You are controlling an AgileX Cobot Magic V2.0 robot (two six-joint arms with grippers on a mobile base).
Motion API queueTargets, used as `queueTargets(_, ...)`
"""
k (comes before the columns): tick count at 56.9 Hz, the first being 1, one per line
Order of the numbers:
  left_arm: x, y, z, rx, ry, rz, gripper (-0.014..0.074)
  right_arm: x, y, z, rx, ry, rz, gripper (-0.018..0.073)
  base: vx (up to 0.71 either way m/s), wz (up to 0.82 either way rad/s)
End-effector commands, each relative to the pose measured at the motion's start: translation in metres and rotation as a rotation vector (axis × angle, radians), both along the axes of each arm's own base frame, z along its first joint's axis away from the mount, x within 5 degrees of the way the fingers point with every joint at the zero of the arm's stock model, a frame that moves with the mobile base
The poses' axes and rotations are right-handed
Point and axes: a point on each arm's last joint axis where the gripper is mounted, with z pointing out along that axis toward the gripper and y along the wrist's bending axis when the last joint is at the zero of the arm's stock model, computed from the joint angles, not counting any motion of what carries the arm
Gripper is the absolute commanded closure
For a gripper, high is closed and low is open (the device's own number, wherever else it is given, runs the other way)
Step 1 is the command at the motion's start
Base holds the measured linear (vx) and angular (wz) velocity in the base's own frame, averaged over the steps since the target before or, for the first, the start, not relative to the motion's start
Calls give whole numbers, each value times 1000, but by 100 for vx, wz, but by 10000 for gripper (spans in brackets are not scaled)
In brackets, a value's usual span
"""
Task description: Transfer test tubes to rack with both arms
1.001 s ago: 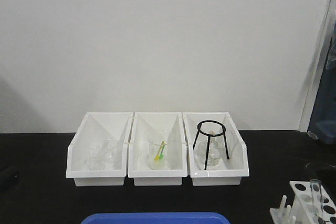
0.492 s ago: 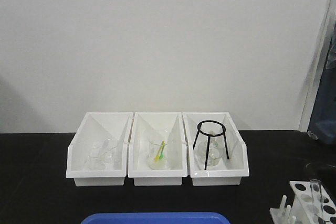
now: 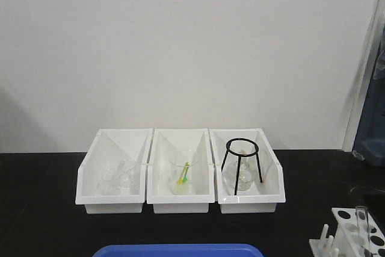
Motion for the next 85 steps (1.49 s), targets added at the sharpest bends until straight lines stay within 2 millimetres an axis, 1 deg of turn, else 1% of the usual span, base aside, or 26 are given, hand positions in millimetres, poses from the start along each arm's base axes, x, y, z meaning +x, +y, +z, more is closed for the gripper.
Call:
queueTargets(1, 0, 0, -3, -17, -59, -3, 614, -1, 1, 16, -21, -98, 10, 139, 0, 0)
queueTargets(48, 0, 0, -3, -17, -59, -3, 614, -1, 1, 16, -31, -97, 9, 139, 0, 0)
queueTargets(54, 0, 0, -3, -17, -59, -3, 614, 0, 1, 16, -49, -94, 9, 155, 0, 0)
queueTargets(61, 0, 0, -3, -17, -59, -3, 614, -1, 2, 10, -21, -107, 17, 221, 0, 0)
queueTargets(67, 0, 0, -3, -17, -59, -3, 614, -5, 5, -1, -5, -112, 50, 312, 0, 0)
queueTargets(72, 0, 0, -3, -17, -59, -3, 614, -11, 10, -13, -1, -110, 109, 420, 0, 0)
queueTargets(77, 0, 0, -3, -17, -59, -3, 614, -16, 14, -32, 2, -95, 157, 561, 0, 0)
queueTargets(78, 0, 0, -3, -17, -59, -3, 614, -16, 14, -35, 4, -91, 161, 574, 0, 0)
queueTargets(85, 0, 0, -3, -17, -59, -3, 614, -22, 14, -61, 33, -70, 167, 572, 0, 0)
